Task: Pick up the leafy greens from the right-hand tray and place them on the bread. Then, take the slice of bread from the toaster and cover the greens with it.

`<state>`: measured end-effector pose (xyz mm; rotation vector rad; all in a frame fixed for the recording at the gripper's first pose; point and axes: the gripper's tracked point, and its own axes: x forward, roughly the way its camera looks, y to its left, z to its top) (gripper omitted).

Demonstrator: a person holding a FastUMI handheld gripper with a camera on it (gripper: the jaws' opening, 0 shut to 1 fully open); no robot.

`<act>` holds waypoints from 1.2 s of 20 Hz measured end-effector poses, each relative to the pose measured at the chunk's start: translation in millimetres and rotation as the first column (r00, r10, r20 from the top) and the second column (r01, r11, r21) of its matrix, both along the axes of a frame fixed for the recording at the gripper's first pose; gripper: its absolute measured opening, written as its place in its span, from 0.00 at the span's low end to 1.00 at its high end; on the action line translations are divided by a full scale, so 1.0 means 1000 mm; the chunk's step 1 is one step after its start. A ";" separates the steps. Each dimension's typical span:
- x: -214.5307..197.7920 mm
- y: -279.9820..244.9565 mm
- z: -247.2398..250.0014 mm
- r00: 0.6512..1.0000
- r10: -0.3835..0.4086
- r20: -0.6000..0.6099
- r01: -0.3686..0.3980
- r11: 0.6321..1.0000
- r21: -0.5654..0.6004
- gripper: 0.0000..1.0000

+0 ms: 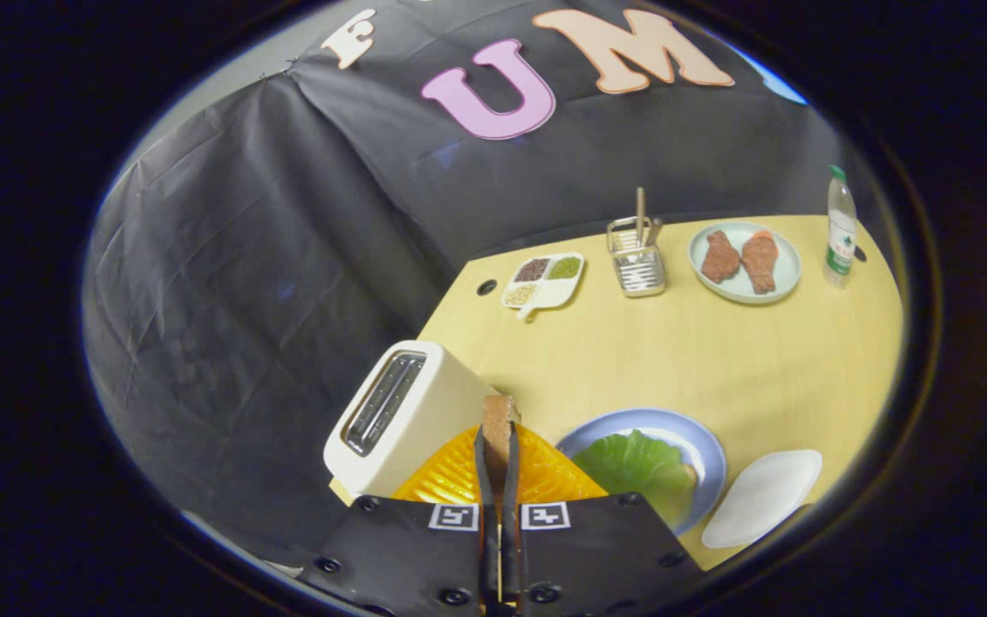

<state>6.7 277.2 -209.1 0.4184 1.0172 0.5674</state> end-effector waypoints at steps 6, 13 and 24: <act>-0.006 -0.028 -0.034 0.997 -0.048 -0.055 0.047 0.999 -0.015 0.04; -0.016 -0.057 -0.069 0.988 -0.099 -0.121 0.094 0.994 -0.047 0.08; -0.029 -0.101 -0.110 0.980 -0.128 -0.151 0.107 0.984 -0.140 0.43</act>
